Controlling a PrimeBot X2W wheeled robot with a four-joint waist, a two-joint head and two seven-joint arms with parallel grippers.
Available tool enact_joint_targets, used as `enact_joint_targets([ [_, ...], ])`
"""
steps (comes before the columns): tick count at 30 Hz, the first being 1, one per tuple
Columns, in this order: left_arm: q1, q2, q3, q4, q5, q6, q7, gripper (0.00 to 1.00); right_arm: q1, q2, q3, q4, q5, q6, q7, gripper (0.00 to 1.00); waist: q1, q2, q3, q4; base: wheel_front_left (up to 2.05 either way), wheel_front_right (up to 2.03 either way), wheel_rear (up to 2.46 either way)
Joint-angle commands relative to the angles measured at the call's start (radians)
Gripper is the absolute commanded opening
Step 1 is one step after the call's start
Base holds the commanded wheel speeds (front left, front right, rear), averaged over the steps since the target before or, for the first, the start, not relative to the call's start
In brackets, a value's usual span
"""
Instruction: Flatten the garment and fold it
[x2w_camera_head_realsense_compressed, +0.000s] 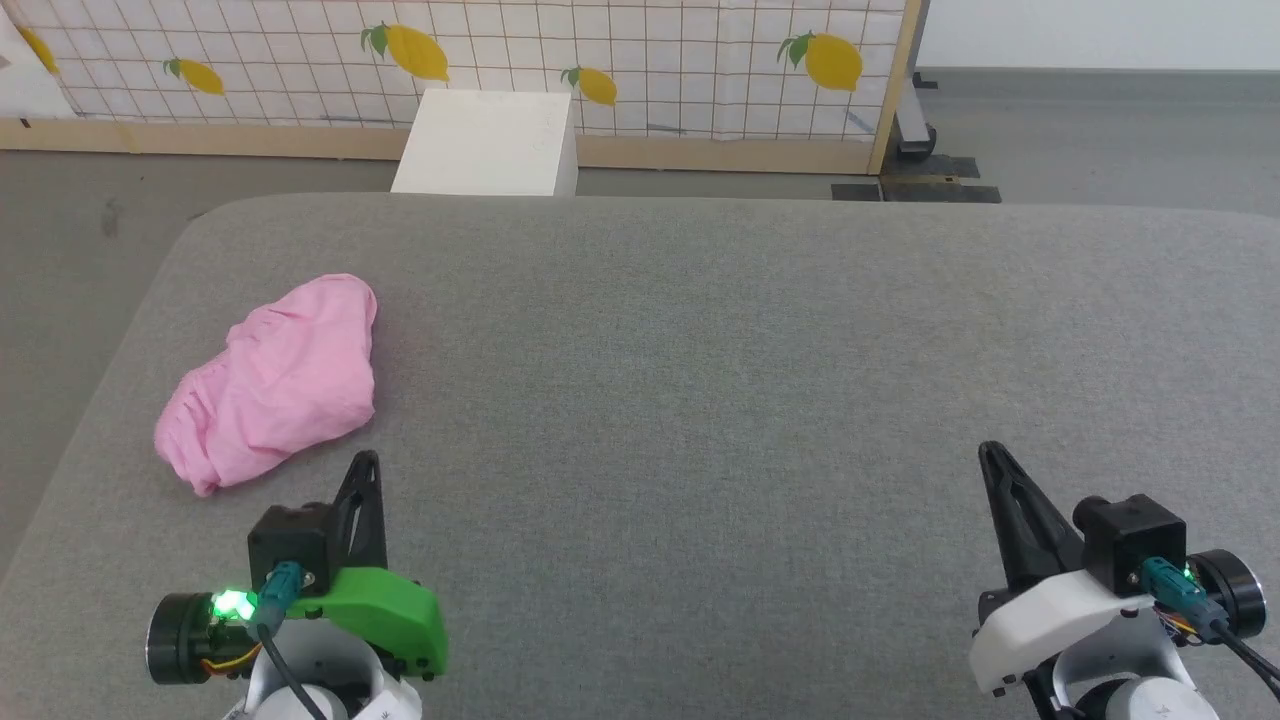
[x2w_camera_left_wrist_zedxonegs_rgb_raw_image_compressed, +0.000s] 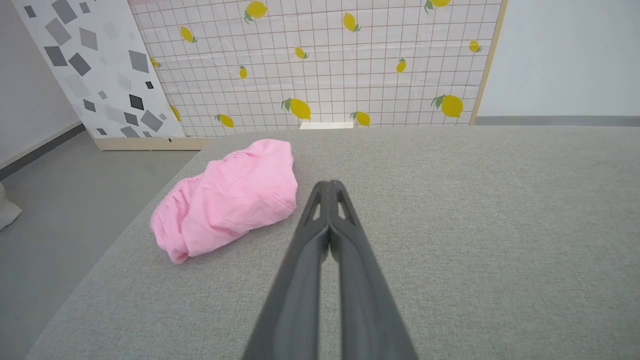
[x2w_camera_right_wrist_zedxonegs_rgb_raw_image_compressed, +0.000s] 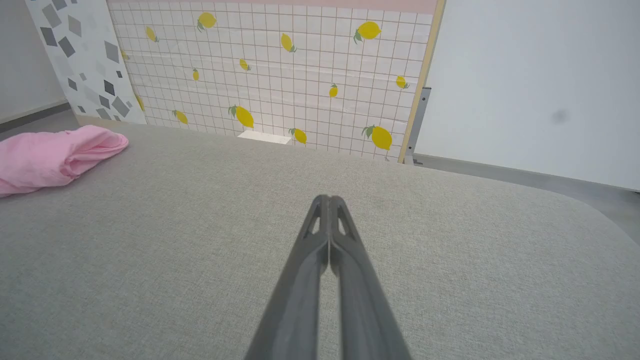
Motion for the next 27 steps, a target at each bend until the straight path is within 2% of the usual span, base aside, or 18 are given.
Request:
enact_joint_targets([
  [1, 0.013, -0.005, 0.002, -0.003, 0.010, -0.004, 0.001, 0.00, -0.019, 0.003, 0.001, 0.002, -0.006, -0.002, 0.000, 0.00, 0.0000, 0.0000, 0.000, 0.000, 0.00, 0.00, 0.00],
  [27, 0.013, -0.005, 0.002, -0.003, 0.010, -0.004, 0.001, 0.00, -0.019, 0.003, 0.001, 0.002, -0.006, -0.002, 0.000, 0.00, 0.0000, 0.0000, 0.000, 0.000, 0.00, 0.00, 0.00],
])
